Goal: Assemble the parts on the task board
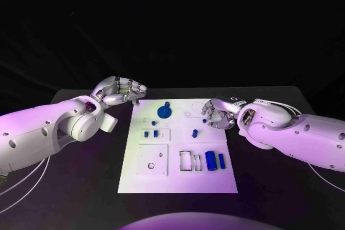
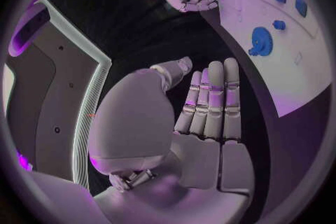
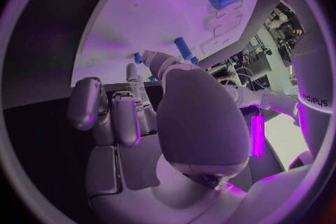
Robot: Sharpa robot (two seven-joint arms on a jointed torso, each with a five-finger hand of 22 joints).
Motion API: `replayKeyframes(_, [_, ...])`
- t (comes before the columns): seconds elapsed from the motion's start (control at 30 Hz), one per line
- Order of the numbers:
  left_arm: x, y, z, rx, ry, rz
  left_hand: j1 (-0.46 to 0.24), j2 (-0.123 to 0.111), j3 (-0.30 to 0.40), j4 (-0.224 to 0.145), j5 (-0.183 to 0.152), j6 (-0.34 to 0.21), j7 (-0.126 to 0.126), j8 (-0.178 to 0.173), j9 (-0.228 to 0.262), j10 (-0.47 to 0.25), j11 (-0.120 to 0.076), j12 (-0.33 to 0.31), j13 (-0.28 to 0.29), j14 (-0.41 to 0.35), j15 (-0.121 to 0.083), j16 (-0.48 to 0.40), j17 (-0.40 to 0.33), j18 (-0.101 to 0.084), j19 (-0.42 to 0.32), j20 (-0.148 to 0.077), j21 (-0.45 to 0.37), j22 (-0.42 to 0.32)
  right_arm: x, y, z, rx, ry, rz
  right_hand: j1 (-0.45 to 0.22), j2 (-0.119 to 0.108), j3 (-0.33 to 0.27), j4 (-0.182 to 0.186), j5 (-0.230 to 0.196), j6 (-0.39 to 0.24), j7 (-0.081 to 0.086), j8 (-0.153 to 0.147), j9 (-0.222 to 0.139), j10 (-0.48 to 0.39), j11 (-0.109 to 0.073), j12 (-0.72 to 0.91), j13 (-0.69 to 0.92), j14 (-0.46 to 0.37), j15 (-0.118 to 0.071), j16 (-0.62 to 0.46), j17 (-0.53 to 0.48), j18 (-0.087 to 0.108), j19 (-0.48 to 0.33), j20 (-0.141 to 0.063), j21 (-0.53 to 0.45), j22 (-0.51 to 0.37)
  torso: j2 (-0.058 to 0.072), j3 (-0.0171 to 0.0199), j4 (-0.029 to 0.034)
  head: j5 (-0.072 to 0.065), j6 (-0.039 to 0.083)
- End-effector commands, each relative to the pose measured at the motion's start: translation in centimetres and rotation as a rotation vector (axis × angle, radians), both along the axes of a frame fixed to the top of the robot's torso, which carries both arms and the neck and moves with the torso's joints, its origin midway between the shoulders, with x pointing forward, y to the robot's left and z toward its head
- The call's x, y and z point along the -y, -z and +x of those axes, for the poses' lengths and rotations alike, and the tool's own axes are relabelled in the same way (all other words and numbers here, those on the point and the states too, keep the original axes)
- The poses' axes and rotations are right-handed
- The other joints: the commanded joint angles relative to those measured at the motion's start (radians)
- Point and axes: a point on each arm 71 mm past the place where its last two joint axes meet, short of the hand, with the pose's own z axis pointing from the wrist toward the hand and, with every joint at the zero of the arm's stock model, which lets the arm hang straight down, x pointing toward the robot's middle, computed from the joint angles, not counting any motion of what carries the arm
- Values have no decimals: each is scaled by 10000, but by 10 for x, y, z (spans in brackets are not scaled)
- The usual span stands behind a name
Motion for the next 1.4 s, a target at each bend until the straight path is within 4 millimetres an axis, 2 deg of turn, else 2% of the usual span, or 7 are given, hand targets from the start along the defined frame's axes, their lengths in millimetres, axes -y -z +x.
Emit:
replayKeyframes(0.03, [0, -5, 0, 10, -278, -1317, -2, 87, -58, -2, 36, 18, -65, -15, -2, 87, -17, 55, 16, -82, -2, -40, -9, 150, 76, -21, -45, -14, -3, 3, 2, 322, 124, -901, -26, 117, 125, 28, 11, 919, -60, 12, -9, -80, 73, -45, -48, 282, 68, 23, 77, 115, 16, 26, 100, 327, -2, 3, -2, 2, -23])
replayKeyframes(0.43, [2, -6, -3, -16, -262, -1436, 4, 103, -61, -5, 37, 11, -60, -21, -5, 97, -17, 64, 18, -92, -3, -61, -18, 150, 78, -24, -66, -29, -18, 10, 2, 391, -19, -1217, -142, 281, 745, 88, 14, 1299, -87, 57, 3, 207, 25, -92, -282, 313, 19, 62, 122, 34, 257, 9, 479, 582, 15, -21, -2, 0, -63])
replayKeyframes(0.6, [2, -6, -3, -47, -218, -1439, 8, 113, -68, -10, 38, -10, -45, -36, -12, 92, -11, 65, 16, -98, -3, -80, -27, 149, 84, -27, -87, -44, -20, 17, 1, 169, -26, -1396, -201, 272, 910, 50, -1, 1507, -117, 150, 48, 153, 27, -182, -383, 260, 5, -44, -39, 75, 157, 18, 283, 490, 15, 1, 4, 13, -105])
replayKeyframes(0.73, [3, -6, -3, -66, -153, -1425, 76, 193, -86, -70, 39, 195, -94, 82, 35, 95, -33, 81, 10, -105, -15, -147, -57, 148, 115, -41, -158, -95, -20, 21, 1, 92, -13, -1537, -292, 217, 1003, 9, -8, 1556, -93, 157, 60, -1, 70, -315, -508, -18, 34, -613, -878, 181, -127, 42, -242, 217, -1, 2, -8, 30, -129])
replayKeyframes(1.13, [4, -6, -3, -130, -75, -1392, 58, 161, -132, -88, 40, 130, -59, 51, 21, 35, -10, 54, -7, -107, -6, -178, -71, 143, 127, -43, -190, -118, -22, 27, -3, 66, -130, -1752, -345, 211, 1059, -68, -20, 1735, -142, 244, 105, 74, 44, -319, -590, -16, 22, -643, -904, 165, -95, 48, -185, 269, -5, 10, -19, 30, -157])
replayKeyframes(1.23, [4, -5, -3, -122, -69, -1364, 51, 162, -139, -86, 40, 114, -51, 43, 18, 21, -3, 48, -11, -110, -1, -186, -74, 141, 128, -42, -199, -124, -22, 28, -4, 125, -146, -1645, -367, 278, 1107, -139, -25, 1883, -244, 347, 160, 401, -56, -168, -573, 92, -58, -485, -693, 109, 66, -2, 95, 440, -4, 8, -11, 33, -164])
replayKeyframes(1.4, [4, -5, -3, -123, -40, -1339, 51, 168, -140, -87, 41, 102, -45, 36, 15, 10, 1, 44, -14, -113, 2, -193, -77, 141, 128, -41, -207, -129, -21, 28, -5, 282, -36, -1564, -231, 595, 1325, -409, -9, 2194, -414, 653, 350, 1086, -305, 162, -453, 244, -272, -274, -418, 16, 338, -190, 556, 722, -7, 4, -6, 12, -176])
